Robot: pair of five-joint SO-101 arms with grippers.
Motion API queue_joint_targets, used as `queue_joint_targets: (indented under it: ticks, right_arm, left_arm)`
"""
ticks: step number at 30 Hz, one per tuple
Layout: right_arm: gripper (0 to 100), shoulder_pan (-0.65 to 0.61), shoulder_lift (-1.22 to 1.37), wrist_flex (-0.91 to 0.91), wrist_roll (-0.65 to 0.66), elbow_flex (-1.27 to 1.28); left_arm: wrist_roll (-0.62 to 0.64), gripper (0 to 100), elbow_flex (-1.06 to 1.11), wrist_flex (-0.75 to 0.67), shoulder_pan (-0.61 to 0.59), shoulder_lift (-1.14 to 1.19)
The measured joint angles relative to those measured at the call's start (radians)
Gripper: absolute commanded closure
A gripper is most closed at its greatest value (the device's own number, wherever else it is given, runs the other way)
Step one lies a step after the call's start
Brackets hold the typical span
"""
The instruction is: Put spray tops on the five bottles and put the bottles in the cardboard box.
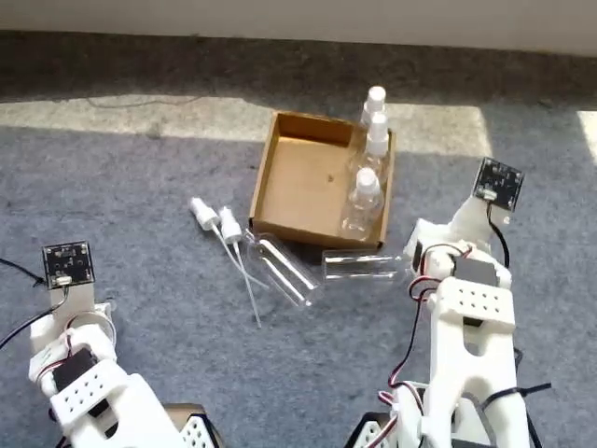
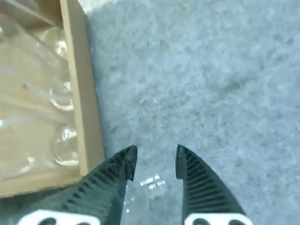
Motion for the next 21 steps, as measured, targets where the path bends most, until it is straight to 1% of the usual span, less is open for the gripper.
queue_joint_targets:
  ticks: [5, 10, 14, 18, 21]
  right_arm:
    - [89.3, -0.054, 0.15, -0.061, -0.012, -0.041]
    - [89.3, -0.081, 0.322, -0.068, 0.032, -0.051]
    - [89.3, -0.078, 0.339, -0.068, 0.041, -0.051]
    - [89.3, -0.008, 0.341, -0.068, 0.052, -0.051]
    - [89.3, 0.077, 0.341, -0.068, 0.138, -0.051]
  left_arm:
    - [0.0, 74, 0.002, 0.0, 0.003, 0.0]
    - [0.0, 74, 0.002, 0.0, 0.003, 0.0]
    - [0.0, 74, 0.002, 0.0, 0.003, 0.0]
    - [0.0, 74, 0.002, 0.0, 0.003, 0.0]
    - [0.0, 74, 0.002, 0.0, 0.003, 0.0]
